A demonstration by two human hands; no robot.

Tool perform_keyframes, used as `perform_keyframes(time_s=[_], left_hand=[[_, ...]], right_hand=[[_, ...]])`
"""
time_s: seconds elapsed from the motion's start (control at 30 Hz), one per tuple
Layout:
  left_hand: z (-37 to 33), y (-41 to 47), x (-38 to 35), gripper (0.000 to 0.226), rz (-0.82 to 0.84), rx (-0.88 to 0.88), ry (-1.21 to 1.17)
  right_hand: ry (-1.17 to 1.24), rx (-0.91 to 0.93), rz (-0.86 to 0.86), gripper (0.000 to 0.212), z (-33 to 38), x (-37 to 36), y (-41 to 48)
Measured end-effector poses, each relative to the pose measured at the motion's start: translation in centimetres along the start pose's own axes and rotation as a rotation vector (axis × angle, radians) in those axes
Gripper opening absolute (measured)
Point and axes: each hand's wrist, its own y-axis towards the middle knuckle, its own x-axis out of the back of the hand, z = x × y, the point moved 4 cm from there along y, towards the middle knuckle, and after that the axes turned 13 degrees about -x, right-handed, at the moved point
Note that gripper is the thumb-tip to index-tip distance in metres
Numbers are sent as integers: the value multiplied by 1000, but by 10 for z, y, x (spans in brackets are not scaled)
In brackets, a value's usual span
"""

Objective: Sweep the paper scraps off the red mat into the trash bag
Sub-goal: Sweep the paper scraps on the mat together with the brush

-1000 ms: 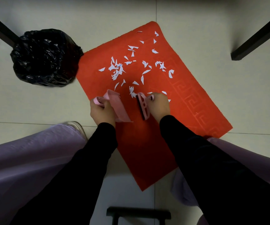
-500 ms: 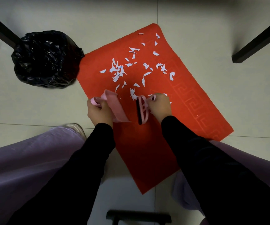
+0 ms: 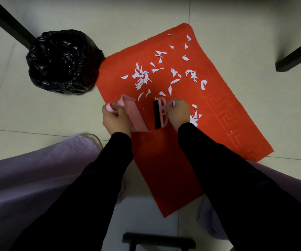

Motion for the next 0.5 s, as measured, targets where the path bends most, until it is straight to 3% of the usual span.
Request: perform_keyframes(time_s=[0.13, 0.23, 0.4, 0.5], left_hand=[[-5, -5, -1, 17, 13, -9, -5], [-5, -8, -2, 16, 16, 0, -6], [-2, -6, -2, 16, 17, 1, 1], [1, -3, -1, 18, 3, -4, 4]], right_hand=[[-66, -17, -120, 48, -5, 10, 0], [-54, -4, -116, 51, 2, 11, -5], [-26, 59, -28, 38, 8, -12, -4], [61, 7, -5, 31, -3, -9, 2]])
